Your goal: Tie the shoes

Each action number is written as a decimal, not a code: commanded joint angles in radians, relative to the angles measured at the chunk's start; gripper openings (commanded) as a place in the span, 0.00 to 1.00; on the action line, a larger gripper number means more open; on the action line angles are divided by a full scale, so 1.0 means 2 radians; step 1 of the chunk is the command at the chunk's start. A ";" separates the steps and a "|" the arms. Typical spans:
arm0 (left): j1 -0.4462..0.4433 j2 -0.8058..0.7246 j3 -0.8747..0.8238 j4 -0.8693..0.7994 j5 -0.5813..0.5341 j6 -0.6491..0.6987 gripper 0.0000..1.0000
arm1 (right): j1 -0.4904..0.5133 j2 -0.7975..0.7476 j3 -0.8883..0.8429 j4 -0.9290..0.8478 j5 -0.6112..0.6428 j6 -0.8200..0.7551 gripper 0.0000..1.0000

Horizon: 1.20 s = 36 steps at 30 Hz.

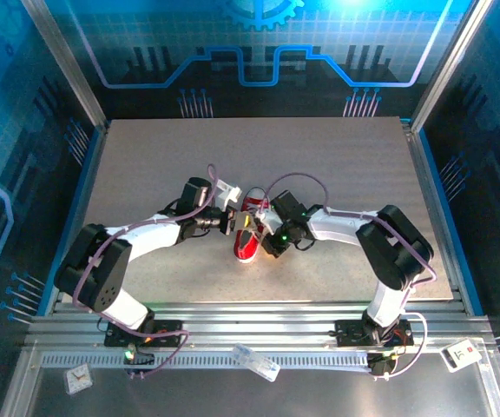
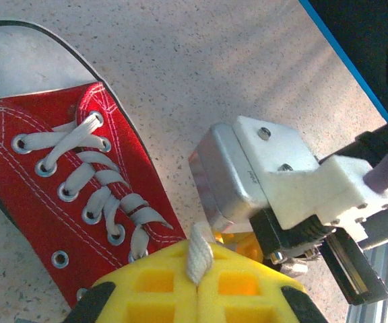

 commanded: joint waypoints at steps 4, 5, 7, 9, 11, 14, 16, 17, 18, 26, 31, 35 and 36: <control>0.011 0.016 0.030 -0.032 0.017 -0.011 0.02 | -0.008 -0.050 0.014 -0.079 0.017 -0.019 0.00; 0.013 0.019 0.033 -0.035 0.017 -0.011 0.01 | -0.010 -0.054 0.017 -0.088 0.015 -0.020 0.00; 0.018 0.025 0.036 -0.044 0.016 -0.011 0.01 | -0.015 -0.058 0.023 -0.105 0.008 -0.022 0.00; 0.023 0.033 0.038 -0.050 0.019 -0.011 0.01 | -0.021 -0.058 0.027 -0.114 -0.004 -0.023 0.00; 0.027 0.040 0.041 -0.057 0.022 -0.011 0.00 | -0.028 -0.056 0.028 -0.115 -0.016 -0.021 0.00; 0.030 0.045 0.039 -0.064 0.023 -0.009 0.00 | -0.032 -0.050 0.031 -0.114 -0.025 -0.016 0.00; 0.030 0.044 0.035 -0.068 0.023 -0.008 0.00 | -0.034 -0.047 0.033 -0.115 -0.031 -0.014 0.00; 0.030 0.044 0.032 -0.071 0.023 -0.007 0.00 | -0.035 -0.048 0.033 -0.115 -0.032 -0.013 0.00; 0.030 0.042 0.028 -0.073 0.023 -0.005 0.00 | -0.037 -0.047 0.034 -0.117 -0.033 -0.012 0.00; 0.036 0.026 0.007 -0.077 0.020 0.002 0.00 | -0.055 -0.054 0.027 -0.126 -0.048 0.001 0.00; 0.043 0.027 0.005 -0.082 0.021 0.004 0.00 | -0.056 -0.047 0.031 -0.131 -0.050 0.005 0.00; 0.045 0.025 0.004 -0.091 0.019 0.011 0.00 | -0.056 -0.037 0.039 -0.140 -0.052 0.012 0.00; 0.045 0.025 0.003 -0.091 0.018 0.011 0.00 | -0.056 -0.035 0.041 -0.143 -0.052 0.015 0.00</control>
